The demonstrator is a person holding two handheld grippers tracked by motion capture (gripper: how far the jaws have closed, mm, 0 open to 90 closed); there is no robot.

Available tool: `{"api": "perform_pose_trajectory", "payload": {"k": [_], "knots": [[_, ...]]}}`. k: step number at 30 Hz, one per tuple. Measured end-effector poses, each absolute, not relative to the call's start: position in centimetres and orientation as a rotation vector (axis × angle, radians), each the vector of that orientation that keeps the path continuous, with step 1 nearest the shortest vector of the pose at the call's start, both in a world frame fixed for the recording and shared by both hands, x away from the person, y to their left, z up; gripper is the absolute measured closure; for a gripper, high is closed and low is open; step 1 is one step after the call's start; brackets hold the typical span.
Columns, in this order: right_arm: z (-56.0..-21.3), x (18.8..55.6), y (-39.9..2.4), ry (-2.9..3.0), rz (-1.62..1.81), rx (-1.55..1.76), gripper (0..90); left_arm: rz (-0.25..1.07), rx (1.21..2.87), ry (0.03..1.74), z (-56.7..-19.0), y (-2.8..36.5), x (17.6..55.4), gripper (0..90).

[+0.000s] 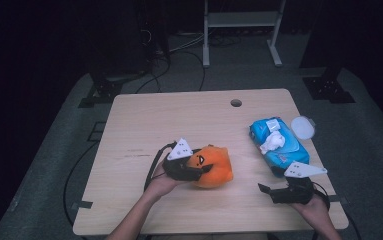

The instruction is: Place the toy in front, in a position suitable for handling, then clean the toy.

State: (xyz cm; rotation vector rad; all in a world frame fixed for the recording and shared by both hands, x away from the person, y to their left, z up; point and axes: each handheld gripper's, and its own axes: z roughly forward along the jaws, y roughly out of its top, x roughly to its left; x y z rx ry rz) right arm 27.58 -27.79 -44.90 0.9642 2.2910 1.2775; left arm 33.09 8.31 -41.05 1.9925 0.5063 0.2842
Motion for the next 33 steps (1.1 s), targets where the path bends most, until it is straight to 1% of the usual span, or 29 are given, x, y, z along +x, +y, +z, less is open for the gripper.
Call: {"api": "perform_pose_trajectory", "payload": {"k": [8,10,12,13,14,15,17,19,24,27,33], "knots": [[-45.1,27.7,-27.8,2.298,1.267,0.964,17.9,0.240,2.016,0.458,-42.5,7.1,32.2,35.0],[-45.1,27.7,-27.8,2.302,1.260,0.968,17.9,0.225,2.027,0.445,-43.2,6.9,32.1,33.3],[-45.2,27.7,-27.7,2.302,1.259,0.965,17.9,0.224,2.010,0.444,-43.5,6.9,32.0,29.8],[-45.2,27.8,-27.7,2.305,1.255,0.968,17.9,0.216,1.998,0.448,-43.6,7.0,31.9,29.8],[-45.3,27.9,-27.7,2.304,1.249,0.974,17.9,0.208,1.986,0.460,-43.7,7.3,32.0,23.2],[-45.3,28.0,-27.7,2.304,1.247,0.977,18.0,0.208,1.986,0.460,-43.7,7.3,32.0,19.0],[-45.4,28.1,-27.6,2.302,1.241,0.988,17.9,0.202,1.967,0.475,-43.6,7.8,31.9,13.2],[-45.4,28.2,-27.6,2.282,1.234,1.000,17.9,0.199,1.944,0.467,-43.4,8.7,31.7,10.8],[-45.0,28.0,-27.8,2.238,1.254,1.001,19.0,0.259,1.956,0.444,-43.6,9.8,31.0,9.4],[-44.8,27.9,-27.8,2.226,1.253,0.995,19.0,0.259,1.949,0.453,-43.8,10.0,31.0,9.2],[-42.8,27.5,-27.6,2.150,1.326,0.937,19.0,0.283,1.953,0.456,-43.5,10.3,30.5,8.4]]}}
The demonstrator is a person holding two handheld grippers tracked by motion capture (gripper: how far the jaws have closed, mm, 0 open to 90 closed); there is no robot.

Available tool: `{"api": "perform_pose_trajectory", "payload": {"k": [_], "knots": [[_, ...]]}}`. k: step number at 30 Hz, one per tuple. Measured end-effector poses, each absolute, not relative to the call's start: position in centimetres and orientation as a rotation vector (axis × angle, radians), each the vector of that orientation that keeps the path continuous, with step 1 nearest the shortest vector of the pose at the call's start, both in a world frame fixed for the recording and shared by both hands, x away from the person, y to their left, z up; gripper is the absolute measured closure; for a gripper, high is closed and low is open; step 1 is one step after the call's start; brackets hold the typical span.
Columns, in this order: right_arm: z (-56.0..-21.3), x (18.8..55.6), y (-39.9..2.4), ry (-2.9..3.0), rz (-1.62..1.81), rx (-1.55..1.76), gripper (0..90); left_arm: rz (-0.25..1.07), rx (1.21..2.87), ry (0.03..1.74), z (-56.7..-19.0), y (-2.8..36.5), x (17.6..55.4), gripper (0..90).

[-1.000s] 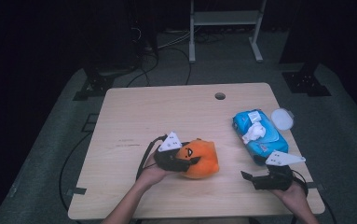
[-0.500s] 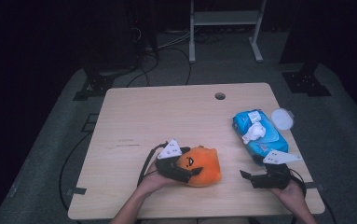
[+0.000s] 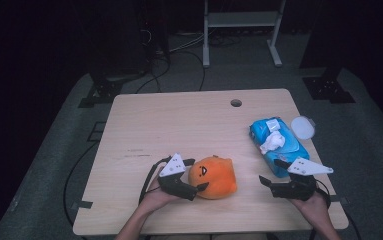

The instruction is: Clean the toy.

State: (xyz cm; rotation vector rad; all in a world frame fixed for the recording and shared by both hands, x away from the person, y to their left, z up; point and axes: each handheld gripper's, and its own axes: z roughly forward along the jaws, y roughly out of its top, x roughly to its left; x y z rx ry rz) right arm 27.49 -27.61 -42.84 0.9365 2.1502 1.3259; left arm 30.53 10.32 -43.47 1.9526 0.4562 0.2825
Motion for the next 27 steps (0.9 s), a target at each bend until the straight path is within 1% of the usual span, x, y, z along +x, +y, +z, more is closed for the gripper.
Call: {"api": "perform_pose_trajectory", "payload": {"k": [6,8,16,21,25,27], "knots": [[-41.3,28.2,-28.7,2.146,1.339,0.917,18.5,0.288,1.959,0.454,-43.5,11.0,30.0,8.4],[-40.6,29.1,-29.7,2.126,1.321,0.938,18.5,0.280,1.967,0.461,-43.7,11.2,30.0,8.4],[-38.9,31.4,-31.4,2.076,1.262,0.970,19.7,0.281,2.013,0.446,-44.4,10.9,30.1,8.4],[-38.5,33.5,-32.4,2.045,1.222,1.031,24.6,0.287,2.029,0.434,-44.7,10.6,29.9,8.4],[-38.9,34.8,-31.7,2.084,1.186,1.016,29.3,0.291,2.011,0.435,-44.4,10.7,29.9,8.7],[-39.4,35.5,-31.2,2.109,1.167,1.012,31.1,0.283,2.001,0.441,-44.3,10.6,30.1,12.3]]}}
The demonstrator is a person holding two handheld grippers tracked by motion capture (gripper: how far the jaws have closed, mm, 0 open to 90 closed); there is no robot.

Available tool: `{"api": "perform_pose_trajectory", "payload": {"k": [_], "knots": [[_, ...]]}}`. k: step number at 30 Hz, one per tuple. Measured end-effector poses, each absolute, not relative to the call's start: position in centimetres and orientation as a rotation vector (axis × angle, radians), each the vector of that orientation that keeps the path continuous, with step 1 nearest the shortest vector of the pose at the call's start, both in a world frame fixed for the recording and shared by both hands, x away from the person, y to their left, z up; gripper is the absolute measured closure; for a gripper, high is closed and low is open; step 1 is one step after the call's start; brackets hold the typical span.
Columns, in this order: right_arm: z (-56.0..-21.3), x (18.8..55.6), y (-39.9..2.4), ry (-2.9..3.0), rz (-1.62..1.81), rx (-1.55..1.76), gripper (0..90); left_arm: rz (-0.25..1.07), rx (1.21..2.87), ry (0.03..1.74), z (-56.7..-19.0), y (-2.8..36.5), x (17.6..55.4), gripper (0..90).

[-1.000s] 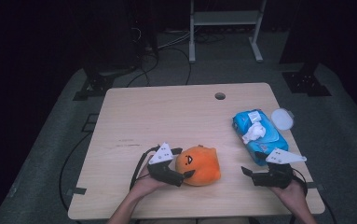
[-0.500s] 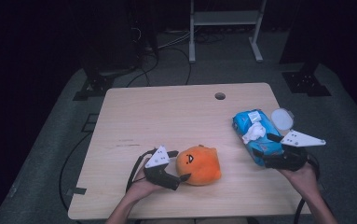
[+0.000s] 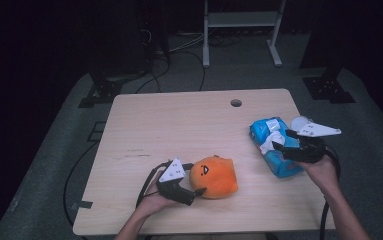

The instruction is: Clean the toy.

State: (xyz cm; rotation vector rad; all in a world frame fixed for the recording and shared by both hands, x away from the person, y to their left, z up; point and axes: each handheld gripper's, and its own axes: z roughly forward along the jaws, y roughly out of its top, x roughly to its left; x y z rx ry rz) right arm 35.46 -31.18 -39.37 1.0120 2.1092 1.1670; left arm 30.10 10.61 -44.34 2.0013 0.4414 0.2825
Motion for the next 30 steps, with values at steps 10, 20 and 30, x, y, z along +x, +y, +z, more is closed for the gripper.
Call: {"api": "perform_pose_trajectory", "payload": {"k": [10,20,30], "knots": [[-42.0,38.6,-30.2,2.168,1.020,1.134,43.5,0.269,2.016,0.446,-44.9,10.5,30.2,15.5],[-42.9,39.0,-30.3,2.157,0.993,1.185,68.0,0.279,2.019,0.440,-45.0,10.4,30.0,14.6],[-42.9,38.4,-31.1,2.147,1.048,1.212,83.4,0.274,2.008,0.443,-45.2,10.6,30.1,14.4]]}}
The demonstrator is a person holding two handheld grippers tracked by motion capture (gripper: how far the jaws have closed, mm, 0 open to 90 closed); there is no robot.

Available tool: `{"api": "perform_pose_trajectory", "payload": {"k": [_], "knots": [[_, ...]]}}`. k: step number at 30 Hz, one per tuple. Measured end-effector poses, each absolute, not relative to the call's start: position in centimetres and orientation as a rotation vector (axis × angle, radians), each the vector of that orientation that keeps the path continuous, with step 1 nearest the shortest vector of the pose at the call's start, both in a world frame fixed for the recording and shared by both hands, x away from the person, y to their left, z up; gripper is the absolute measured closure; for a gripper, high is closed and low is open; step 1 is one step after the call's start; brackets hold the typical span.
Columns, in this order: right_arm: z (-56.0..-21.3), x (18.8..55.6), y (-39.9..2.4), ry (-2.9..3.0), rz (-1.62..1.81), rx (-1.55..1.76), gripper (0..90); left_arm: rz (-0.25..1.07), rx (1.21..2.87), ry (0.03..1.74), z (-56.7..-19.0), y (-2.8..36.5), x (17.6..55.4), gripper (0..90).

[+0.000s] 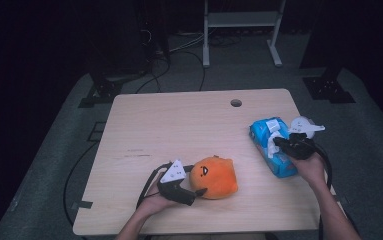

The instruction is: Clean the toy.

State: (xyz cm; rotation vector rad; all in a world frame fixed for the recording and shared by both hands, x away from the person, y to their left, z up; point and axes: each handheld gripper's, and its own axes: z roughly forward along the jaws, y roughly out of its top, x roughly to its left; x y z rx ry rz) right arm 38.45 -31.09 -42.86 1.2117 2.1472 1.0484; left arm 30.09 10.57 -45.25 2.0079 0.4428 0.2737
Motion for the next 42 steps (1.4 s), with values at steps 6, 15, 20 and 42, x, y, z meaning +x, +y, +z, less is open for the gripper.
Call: {"api": "perform_pose_trajectory", "payload": {"k": [6,15,20,42], "knots": [[-42.0,37.7,-31.3,2.139,1.076,1.189,85.3,0.276,2.007,0.440,-45.3,10.6,30.0,14.1],[-40.8,36.3,-32.0,2.117,1.180,1.174,86.2,0.281,2.006,0.441,-45.4,10.6,30.0,13.7],[-39.6,35.0,-31.8,2.128,1.185,1.115,86.5,0.278,1.998,0.444,-45.5,10.6,30.0,13.4],[-35.9,31.7,-30.1,2.125,1.393,0.950,87.3,0.283,1.992,0.441,-45.6,10.5,30.0,12.6]]}}
